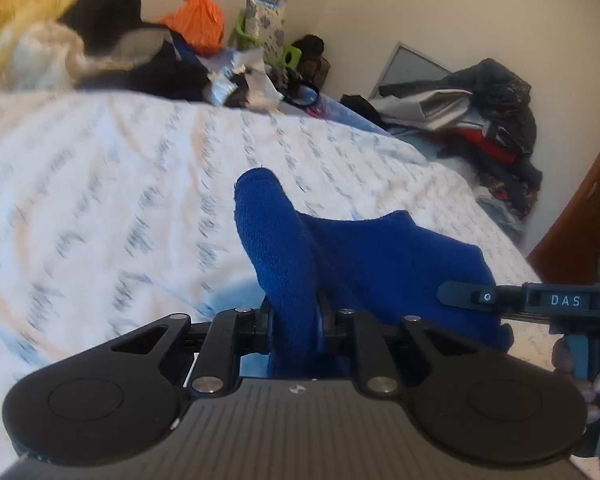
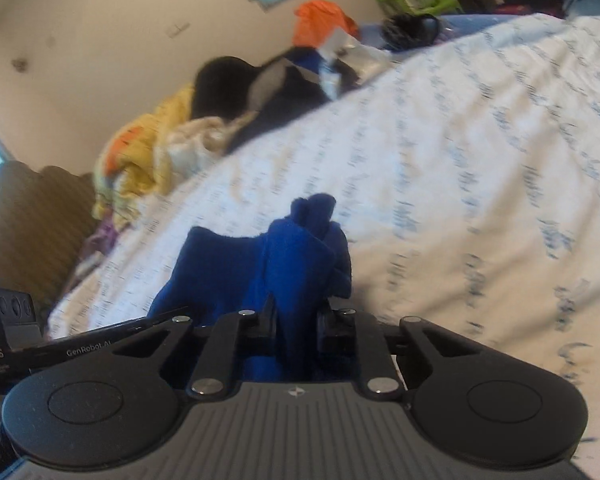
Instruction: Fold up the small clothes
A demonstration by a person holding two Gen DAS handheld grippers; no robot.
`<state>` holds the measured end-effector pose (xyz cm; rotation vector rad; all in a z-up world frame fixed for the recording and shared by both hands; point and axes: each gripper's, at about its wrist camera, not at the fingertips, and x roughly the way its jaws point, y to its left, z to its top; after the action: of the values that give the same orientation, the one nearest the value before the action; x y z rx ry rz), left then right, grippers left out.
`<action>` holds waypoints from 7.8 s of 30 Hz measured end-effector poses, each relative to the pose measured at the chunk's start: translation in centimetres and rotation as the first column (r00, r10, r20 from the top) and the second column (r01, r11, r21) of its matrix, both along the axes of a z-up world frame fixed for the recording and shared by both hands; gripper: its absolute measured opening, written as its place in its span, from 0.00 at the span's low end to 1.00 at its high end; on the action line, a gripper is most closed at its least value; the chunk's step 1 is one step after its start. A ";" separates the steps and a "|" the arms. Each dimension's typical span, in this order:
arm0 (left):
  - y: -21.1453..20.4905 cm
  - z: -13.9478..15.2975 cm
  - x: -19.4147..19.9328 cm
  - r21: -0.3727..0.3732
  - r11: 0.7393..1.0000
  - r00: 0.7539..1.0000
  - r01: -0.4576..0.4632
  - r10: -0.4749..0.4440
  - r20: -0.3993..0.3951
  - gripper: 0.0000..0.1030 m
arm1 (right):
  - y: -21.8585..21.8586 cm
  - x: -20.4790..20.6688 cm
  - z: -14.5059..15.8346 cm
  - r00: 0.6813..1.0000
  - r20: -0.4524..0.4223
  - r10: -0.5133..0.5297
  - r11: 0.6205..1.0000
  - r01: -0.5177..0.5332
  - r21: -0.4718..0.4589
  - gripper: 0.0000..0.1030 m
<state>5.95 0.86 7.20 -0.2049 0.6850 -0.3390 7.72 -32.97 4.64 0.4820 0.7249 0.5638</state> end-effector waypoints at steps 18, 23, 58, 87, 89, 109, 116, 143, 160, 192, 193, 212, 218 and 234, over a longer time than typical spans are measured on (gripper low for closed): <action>4.3 -5.4 -8.4 -0.198 0.979 0.944 -0.039 -0.029 -0.329 0.12 | 1.0 -5.8 -4.6 0.973 -0.221 0.073 0.991 -0.096 -0.094 0.16; 5.1 -1.8 -10.1 -0.044 0.999 0.976 0.003 -0.013 -0.218 0.12 | 2.4 -7.3 -1.8 0.977 -0.164 0.134 0.987 -0.147 -0.068 0.13; 4.6 -4.1 -15.5 0.163 0.986 0.996 0.047 -0.034 -0.080 0.88 | -0.8 -10.2 -2.3 0.970 -0.221 0.104 0.990 -0.081 0.112 0.36; 5.1 -2.6 -11.7 -0.103 0.995 0.965 0.007 -0.033 -0.258 0.14 | 2.4 -8.5 -2.9 0.975 -0.193 0.110 0.979 -0.140 -0.147 0.09; 4.5 -3.7 -11.8 -0.037 0.999 0.961 0.025 -0.034 -0.276 0.14 | 1.8 -8.6 -3.5 0.974 -0.204 0.101 0.978 -0.135 -0.162 0.09; -5.8 -5.6 -11.4 0.383 0.910 0.981 0.157 -0.188 0.044 0.81 | 5.1 5.7 -2.6 0.987 -0.151 0.054 0.986 -0.077 -0.148 0.11; -6.2 -6.3 -12.0 0.360 0.921 0.980 0.150 -0.186 0.068 0.93 | 12.7 5.8 -0.4 0.977 -0.032 0.210 0.965 -0.212 -0.153 0.16; 8.2 -5.5 -12.7 -0.286 0.957 0.980 -0.056 -0.002 -0.199 0.92 | 0.0 -4.3 -6.1 0.984 -0.177 0.001 0.975 0.039 0.221 0.81; 4.1 4.6 -5.6 -0.097 0.995 0.993 0.010 -0.022 -0.116 0.12 | 2.2 -4.8 2.7 0.987 -0.086 0.136 0.988 -0.129 0.083 0.11; -1.3 -5.1 1.3 0.378 0.926 1.000 -0.002 -0.007 0.022 0.18 | 3.4 1.4 -5.1 0.993 -0.121 -0.005 0.996 -0.006 -0.094 0.14; -1.4 -4.8 1.0 0.394 0.919 1.000 0.004 -0.012 0.018 0.19 | 3.4 1.1 -5.0 0.994 -0.111 -0.004 0.994 -0.008 -0.107 0.14; -3.8 -4.4 -8.5 0.334 0.940 0.991 0.066 -0.102 0.092 0.76 | 7.5 -3.5 -3.2 0.999 -0.014 -0.033 0.971 0.028 -0.236 0.23; -3.1 -4.6 -13.2 0.313 0.942 0.990 0.122 -0.138 0.030 0.91 | 5.8 -12.3 -1.9 0.998 0.037 0.047 0.982 -0.040 -0.182 0.47; 0.7 -5.3 -24.9 0.262 0.956 0.982 -0.132 0.162 -0.096 1.00 | 7.1 -24.2 -4.1 0.997 0.057 -0.052 0.879 0.073 -0.471 0.79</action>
<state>-18.94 1.60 1.85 -0.0303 0.8163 -0.0944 -16.53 -25.89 0.55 0.0352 0.7728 0.3160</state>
